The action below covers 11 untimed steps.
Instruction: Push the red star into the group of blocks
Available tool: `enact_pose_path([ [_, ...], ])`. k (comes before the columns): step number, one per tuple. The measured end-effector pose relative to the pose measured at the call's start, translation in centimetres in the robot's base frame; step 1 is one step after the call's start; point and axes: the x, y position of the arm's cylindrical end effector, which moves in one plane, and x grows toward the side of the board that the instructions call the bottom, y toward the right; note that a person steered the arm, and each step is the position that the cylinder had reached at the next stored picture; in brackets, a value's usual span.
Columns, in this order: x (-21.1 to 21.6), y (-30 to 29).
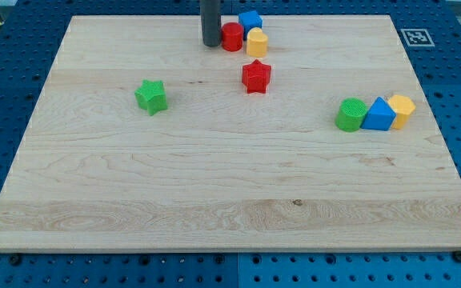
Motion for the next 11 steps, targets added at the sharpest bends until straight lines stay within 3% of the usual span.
enact_pose_path([
  [2,9.7,3.7],
  [3,12.5,9.5],
  [4,12.6,12.1],
  [8,9.4,11.9],
  [11,7.7,7.1],
])
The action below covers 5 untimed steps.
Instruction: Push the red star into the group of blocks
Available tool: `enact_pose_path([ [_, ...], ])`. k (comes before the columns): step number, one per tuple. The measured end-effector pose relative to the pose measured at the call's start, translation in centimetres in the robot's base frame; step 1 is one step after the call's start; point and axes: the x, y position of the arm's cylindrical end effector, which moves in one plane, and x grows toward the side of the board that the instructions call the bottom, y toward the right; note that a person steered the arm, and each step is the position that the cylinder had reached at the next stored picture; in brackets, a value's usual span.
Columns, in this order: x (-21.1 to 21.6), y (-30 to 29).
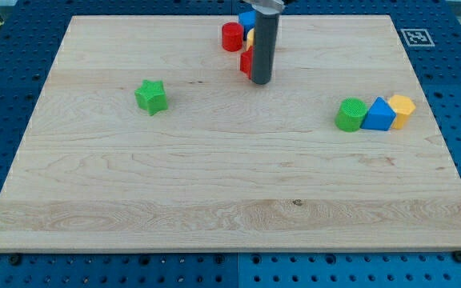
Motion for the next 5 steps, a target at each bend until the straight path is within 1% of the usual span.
enact_pose_path([
  [3,-5.8,-3.2],
  [4,-5.8,-4.8],
  [5,-5.8,-9.1],
])
